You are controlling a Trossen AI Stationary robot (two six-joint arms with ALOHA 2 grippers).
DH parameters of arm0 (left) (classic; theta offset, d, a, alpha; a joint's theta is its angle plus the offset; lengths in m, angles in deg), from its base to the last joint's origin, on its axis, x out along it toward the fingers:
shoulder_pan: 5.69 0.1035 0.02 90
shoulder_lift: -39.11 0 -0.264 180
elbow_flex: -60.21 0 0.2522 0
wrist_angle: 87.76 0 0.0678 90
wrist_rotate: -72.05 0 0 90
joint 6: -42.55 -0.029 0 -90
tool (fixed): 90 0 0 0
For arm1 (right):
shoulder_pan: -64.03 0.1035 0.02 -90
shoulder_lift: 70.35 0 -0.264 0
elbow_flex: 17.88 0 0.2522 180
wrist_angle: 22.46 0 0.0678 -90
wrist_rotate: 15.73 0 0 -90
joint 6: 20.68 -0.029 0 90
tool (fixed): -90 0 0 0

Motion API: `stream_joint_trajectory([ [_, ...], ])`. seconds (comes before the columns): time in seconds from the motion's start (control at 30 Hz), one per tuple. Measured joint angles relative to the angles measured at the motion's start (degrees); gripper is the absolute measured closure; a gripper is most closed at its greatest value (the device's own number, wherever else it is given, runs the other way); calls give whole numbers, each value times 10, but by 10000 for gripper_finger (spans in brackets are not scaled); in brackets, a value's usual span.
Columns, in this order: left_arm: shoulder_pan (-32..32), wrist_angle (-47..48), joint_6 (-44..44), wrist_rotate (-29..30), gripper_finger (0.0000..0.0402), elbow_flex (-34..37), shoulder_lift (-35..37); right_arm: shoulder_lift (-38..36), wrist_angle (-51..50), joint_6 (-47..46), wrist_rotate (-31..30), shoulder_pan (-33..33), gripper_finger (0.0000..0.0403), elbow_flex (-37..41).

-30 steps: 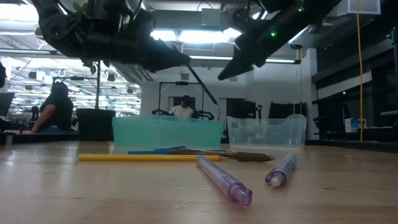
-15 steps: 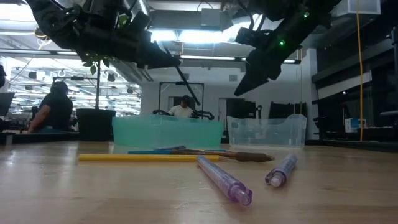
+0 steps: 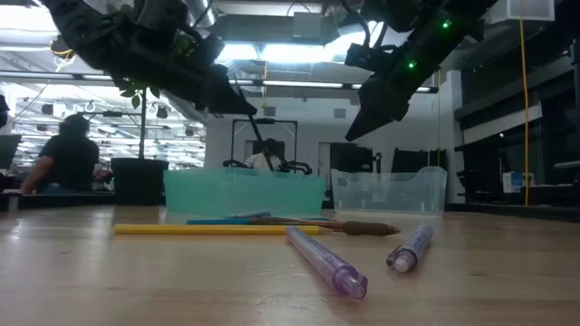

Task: Sort pens & pencils
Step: Put the black pencil into the blue bin

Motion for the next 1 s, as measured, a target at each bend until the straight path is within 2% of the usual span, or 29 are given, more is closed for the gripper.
stream_joint_trajectory([
  [0.17, 19, 144, 14, -5, 386, -67, 0, 0, 2, 0, 0, 0, 250, 0],
  [0.3, 29, 219, 11, -9, 386, -112, -1, 0, 2, 0, 0, 0, 250, 0],
  [0.5, 53, 310, 25, -41, 386, -142, -10, 0, 2, 2, 0, 0, 250, 0],
  [0.7, 63, 321, 25, -66, 386, -148, -14, 0, 2, 2, 0, 0, 250, 0],
  [1.0, 63, 317, 25, -67, 386, -148, -17, 0, 2, 2, 0, 0, 250, 0],
])
